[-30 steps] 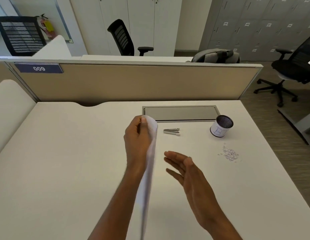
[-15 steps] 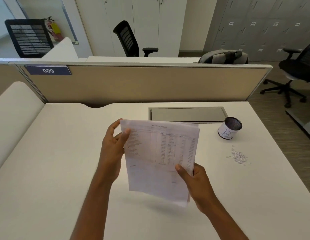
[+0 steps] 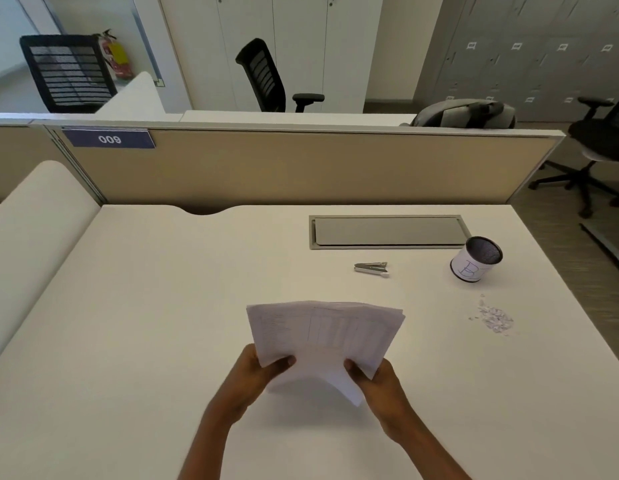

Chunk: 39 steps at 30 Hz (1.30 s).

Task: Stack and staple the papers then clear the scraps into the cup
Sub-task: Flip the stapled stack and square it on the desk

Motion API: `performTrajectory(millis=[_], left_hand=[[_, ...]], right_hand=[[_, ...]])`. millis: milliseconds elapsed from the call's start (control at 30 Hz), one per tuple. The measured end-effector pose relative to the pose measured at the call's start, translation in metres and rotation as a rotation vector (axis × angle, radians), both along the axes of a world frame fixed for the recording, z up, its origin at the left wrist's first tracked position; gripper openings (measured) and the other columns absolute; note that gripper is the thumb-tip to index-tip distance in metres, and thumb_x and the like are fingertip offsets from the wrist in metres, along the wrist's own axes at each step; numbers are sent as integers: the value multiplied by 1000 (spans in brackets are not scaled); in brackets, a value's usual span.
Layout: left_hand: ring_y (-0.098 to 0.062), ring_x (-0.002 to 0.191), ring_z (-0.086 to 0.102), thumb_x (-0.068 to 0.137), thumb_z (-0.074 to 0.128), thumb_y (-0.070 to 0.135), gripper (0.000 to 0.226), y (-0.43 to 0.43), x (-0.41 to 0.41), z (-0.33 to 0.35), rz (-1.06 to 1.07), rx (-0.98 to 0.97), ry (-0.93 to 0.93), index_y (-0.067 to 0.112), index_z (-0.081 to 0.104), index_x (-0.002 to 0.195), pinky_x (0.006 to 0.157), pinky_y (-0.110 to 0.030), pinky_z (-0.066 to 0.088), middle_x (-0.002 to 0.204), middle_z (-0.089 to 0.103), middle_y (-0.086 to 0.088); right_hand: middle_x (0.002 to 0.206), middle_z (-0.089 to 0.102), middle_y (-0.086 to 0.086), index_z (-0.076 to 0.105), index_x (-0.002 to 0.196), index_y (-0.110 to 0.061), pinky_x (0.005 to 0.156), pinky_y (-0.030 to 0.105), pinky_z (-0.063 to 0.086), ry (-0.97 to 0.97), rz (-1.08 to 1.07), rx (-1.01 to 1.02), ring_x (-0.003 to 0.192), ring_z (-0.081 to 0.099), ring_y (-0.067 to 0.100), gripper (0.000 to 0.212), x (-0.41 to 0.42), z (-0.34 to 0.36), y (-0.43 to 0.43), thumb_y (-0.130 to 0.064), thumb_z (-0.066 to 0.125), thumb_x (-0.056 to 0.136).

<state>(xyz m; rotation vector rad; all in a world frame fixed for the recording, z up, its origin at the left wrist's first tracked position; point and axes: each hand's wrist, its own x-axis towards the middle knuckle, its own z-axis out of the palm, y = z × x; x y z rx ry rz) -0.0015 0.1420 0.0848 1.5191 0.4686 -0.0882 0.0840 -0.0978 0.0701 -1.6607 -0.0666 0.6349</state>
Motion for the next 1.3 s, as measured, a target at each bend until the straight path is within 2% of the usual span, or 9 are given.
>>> performTrajectory(millis=[133, 267, 467, 633, 733, 833, 967, 1100, 1300], left_hand=[[-14, 112, 76, 94, 80, 25, 29, 1, 1, -15, 48, 26, 55, 25, 76, 123, 99, -35, 60, 117, 82, 5], [-26, 103, 81, 91, 82, 24, 30, 12, -8, -31, 226, -62, 109, 16, 78, 120, 91, -46, 65, 111, 84, -3], [-31, 100, 81, 90, 83, 15, 30, 40, -15, -53, 337, -81, 213, 15, 77, 120, 89, -50, 66, 110, 84, -4], [-31, 102, 81, 94, 78, 14, 25, 61, -23, -64, 351, -108, 260, 15, 77, 119, 93, -52, 64, 110, 84, -4], [-32, 99, 80, 95, 78, 17, 18, 67, -36, -76, 403, -82, 333, 13, 79, 112, 90, -50, 65, 104, 85, -6], [-33, 85, 76, 96, 74, 11, 9, 68, -45, -83, 511, -67, 378, 4, 78, 100, 71, -40, 62, 97, 82, -17], [-34, 84, 73, 97, 73, 7, 6, 68, -52, -88, 644, 24, 385, 5, 78, 94, 75, -42, 63, 91, 80, -16], [-31, 82, 78, 93, 78, 7, 6, 67, -62, -96, 660, 44, 406, 11, 82, 89, 83, -47, 66, 74, 82, -3], [-32, 69, 80, 86, 82, -5, 7, 74, -67, -107, 701, -46, 442, -2, 81, 92, 81, -48, 68, 77, 81, -18]], right_hand=[[116, 76, -9, 66, 126, -25, 76, 11, 56, 45, -98, -49, 109, 70, 8, 28, -1, -13, 16, -23, 68, 99], [111, 79, -9, 69, 121, -27, 82, 21, 60, 80, -125, -44, 99, 75, 5, 28, 2, -20, 44, -15, 72, 95], [108, 77, -13, 70, 109, -28, 71, 9, 54, 135, -74, -146, 96, 72, -1, 21, 1, -34, 75, -10, 64, 100], [102, 73, -16, 70, 114, -19, 64, 3, 50, 186, -79, -170, 90, 67, -7, 21, 9, -39, 97, -6, 62, 100], [105, 77, -10, 72, 111, -19, 64, 6, 52, 232, -100, -171, 90, 71, 0, 18, 14, -43, 106, -9, 65, 98], [106, 79, -6, 72, 106, -18, 69, 15, 57, 306, -112, -154, 92, 74, 8, 11, 17, -43, 108, -17, 72, 95], [105, 80, 4, 69, 108, -14, 72, 36, 64, 408, -117, -181, 93, 78, 24, 20, 9, -42, 93, -23, 76, 92], [98, 80, 15, 71, 106, -4, 67, 42, 65, 493, -119, -180, 78, 78, 30, 15, -9, -44, 70, -9, 74, 92], [88, 80, 19, 73, 99, 2, 72, 42, 66, 427, -209, -150, 76, 76, 29, 16, -14, -55, 70, 11, 70, 87]])
